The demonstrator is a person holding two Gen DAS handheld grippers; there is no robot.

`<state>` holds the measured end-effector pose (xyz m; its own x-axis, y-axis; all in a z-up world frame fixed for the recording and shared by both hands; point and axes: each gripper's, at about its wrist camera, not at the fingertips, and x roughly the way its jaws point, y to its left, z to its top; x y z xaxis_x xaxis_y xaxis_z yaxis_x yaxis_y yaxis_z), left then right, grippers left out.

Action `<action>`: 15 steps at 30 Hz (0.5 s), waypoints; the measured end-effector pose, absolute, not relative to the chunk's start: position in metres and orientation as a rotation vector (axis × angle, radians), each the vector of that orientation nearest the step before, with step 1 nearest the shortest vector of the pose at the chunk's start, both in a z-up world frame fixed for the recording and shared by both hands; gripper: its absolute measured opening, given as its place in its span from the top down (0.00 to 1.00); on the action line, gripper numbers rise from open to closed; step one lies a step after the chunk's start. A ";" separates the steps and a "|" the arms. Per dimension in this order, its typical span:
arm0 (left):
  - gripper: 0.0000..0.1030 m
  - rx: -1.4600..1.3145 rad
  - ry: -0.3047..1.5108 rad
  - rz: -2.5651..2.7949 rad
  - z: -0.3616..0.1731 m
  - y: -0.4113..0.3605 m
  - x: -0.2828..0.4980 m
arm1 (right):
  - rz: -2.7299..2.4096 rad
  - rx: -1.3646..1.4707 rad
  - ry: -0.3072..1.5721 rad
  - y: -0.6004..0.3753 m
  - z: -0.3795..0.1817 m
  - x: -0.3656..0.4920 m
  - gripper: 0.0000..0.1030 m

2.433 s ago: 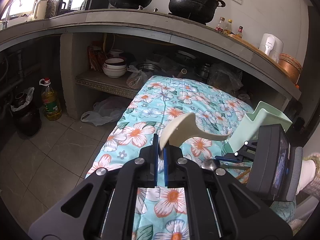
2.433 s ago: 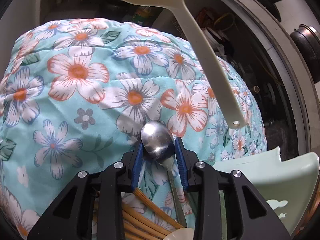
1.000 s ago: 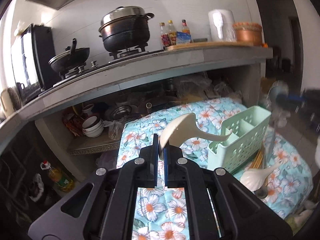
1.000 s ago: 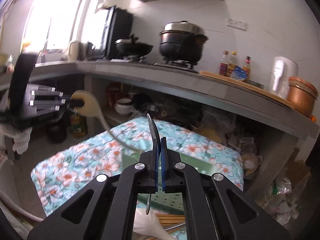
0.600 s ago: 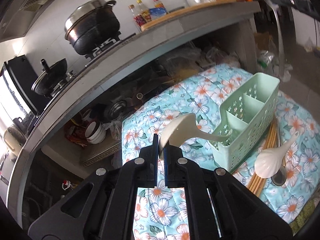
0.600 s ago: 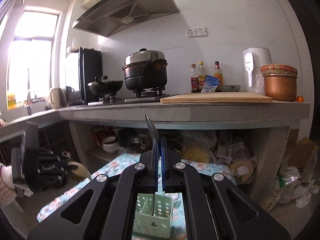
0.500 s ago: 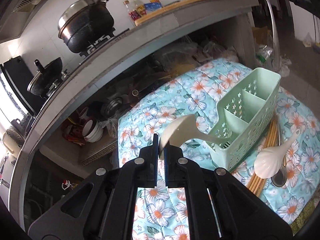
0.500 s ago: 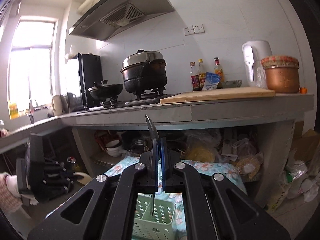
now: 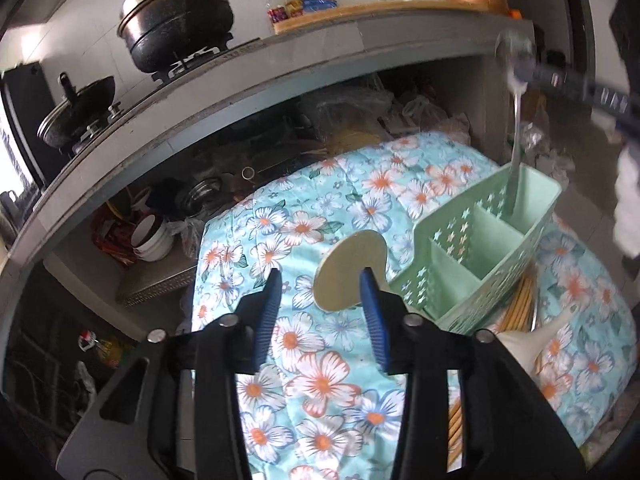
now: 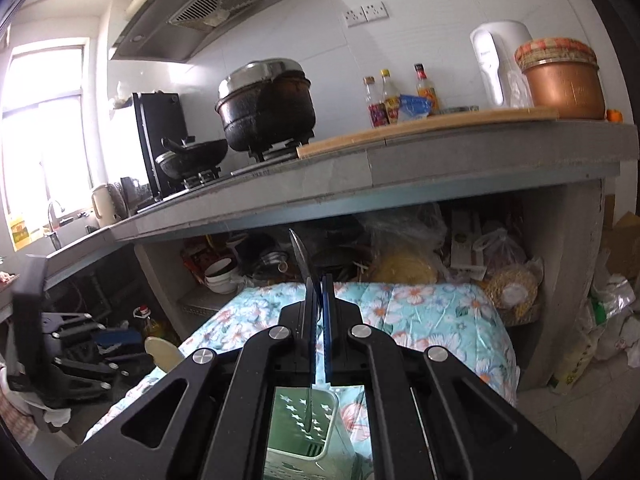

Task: Organize utensils
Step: 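Lower the cream spoon into the green holder with the left tool while the right drops the metal spoon in, then open both tools and withdraw them from the green holder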

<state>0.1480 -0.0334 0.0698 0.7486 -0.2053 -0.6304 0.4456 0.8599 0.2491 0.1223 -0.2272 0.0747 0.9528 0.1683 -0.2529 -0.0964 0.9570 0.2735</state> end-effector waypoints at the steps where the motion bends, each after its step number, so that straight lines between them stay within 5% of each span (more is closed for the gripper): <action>1: 0.51 0.375 0.618 -0.372 0.072 -0.030 0.146 | 0.136 0.266 0.289 -0.226 0.071 0.124 0.97; 8: 0.36 0.138 0.546 -0.389 0.088 0.002 0.129 | 0.136 0.280 0.348 -0.215 0.041 0.130 0.97; 15: 0.36 0.035 0.540 -0.382 0.087 0.017 0.114 | 0.124 0.270 0.388 -0.210 0.035 0.128 0.91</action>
<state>0.1138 0.0169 0.0867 0.7888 -0.3460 -0.5081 0.3640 0.9290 -0.0676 0.1278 -0.2099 0.0346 0.9186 0.1706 -0.3564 -0.0678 0.9567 0.2832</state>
